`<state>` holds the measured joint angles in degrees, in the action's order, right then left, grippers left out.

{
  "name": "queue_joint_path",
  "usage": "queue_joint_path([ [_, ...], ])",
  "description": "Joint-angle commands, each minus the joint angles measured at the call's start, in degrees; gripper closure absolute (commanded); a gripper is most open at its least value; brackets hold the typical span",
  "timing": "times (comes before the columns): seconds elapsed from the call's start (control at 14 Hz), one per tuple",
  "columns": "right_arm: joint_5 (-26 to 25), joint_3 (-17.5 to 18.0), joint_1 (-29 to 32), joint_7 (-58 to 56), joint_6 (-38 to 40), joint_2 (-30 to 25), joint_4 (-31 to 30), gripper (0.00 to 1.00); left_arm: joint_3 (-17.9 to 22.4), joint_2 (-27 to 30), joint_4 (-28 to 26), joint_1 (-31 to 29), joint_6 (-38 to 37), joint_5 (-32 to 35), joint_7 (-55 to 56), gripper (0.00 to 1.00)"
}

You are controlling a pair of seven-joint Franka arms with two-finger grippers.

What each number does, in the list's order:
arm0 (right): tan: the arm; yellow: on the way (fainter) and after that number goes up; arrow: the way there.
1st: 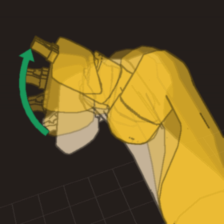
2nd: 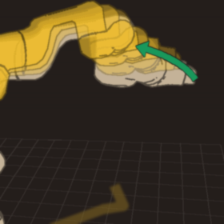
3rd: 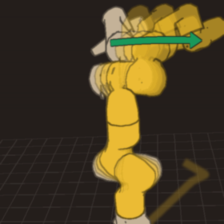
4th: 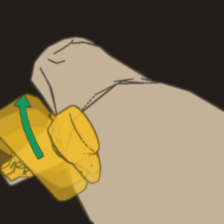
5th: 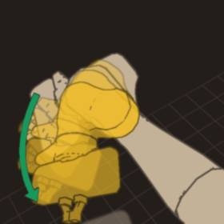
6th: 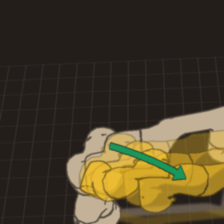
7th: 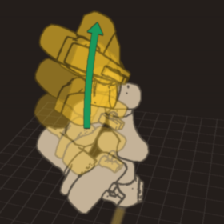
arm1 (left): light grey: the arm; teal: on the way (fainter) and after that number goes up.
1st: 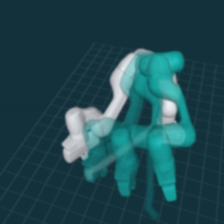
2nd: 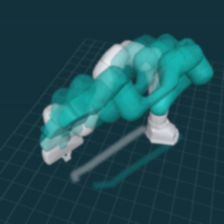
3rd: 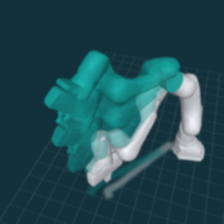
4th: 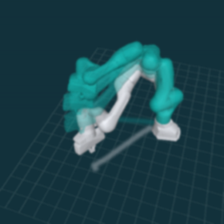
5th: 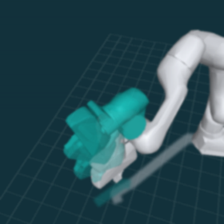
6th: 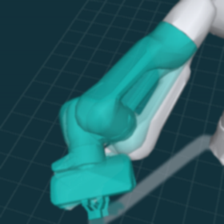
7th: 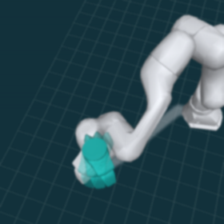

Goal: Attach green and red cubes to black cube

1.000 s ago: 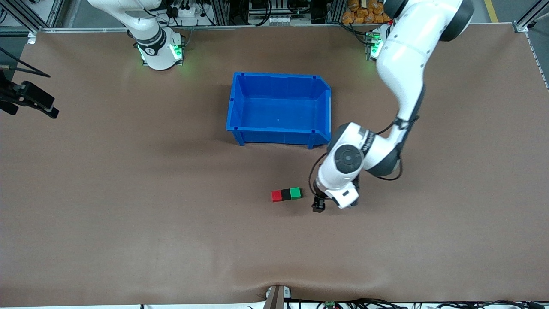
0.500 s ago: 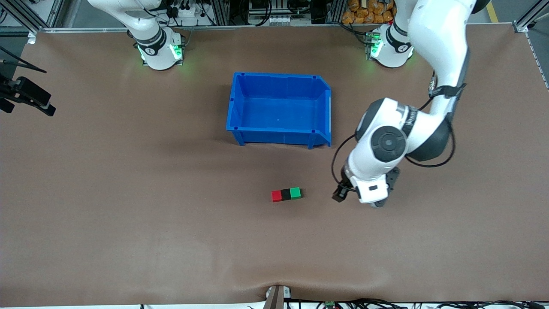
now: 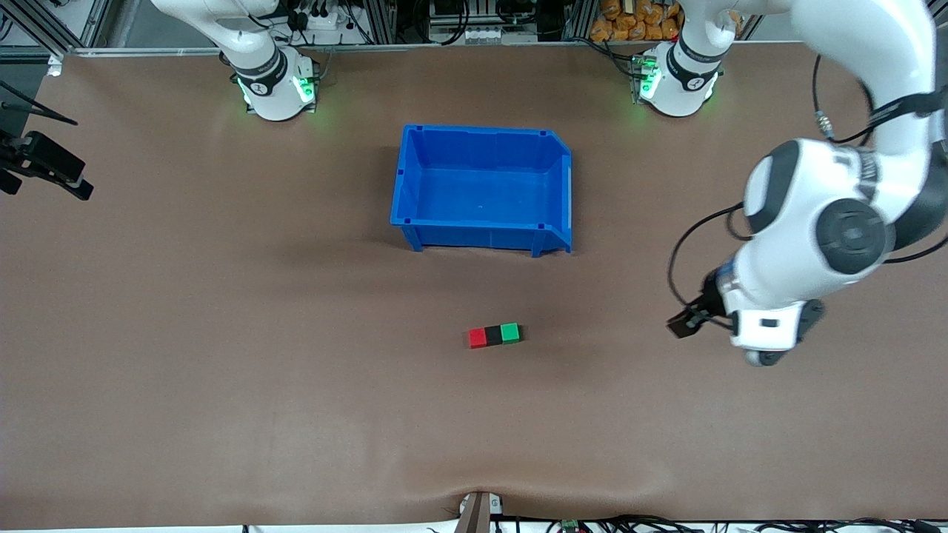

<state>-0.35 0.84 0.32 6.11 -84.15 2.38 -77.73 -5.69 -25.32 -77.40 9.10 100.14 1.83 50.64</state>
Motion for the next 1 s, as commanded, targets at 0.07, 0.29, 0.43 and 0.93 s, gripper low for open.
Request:
queue_joint_path([
  [0.07, -0.5, 0.0, 0.3, -0.2, 0.6, 0.4, 1.2, 0.0, -0.5, 5.6, -2.1, -4.6, -3.7, 0.9, -14.1, 0.16],
  [0.29, -0.5, 0.0, 0.3, -0.2, 0.6, 0.4, 1.3, 0.0, -0.6, 8.3, -2.1, -8.9, -6.7, 0.8, -25.6, 0.16],
  [0.43, -0.5, 0.0, 0.2, -0.2, 0.6, 0.5, 1.3, 0.0, -0.6, 10.2, -2.6, -11.1, -8.0, 0.8, -30.0, 0.16],
  [0.93, -0.4, 0.0, 0.2, -0.2, 0.6, 0.7, 1.2, 0.0, -1.3, 15.5, -2.8, -14.8, -13.6, 0.4, -38.3, 0.16],
])
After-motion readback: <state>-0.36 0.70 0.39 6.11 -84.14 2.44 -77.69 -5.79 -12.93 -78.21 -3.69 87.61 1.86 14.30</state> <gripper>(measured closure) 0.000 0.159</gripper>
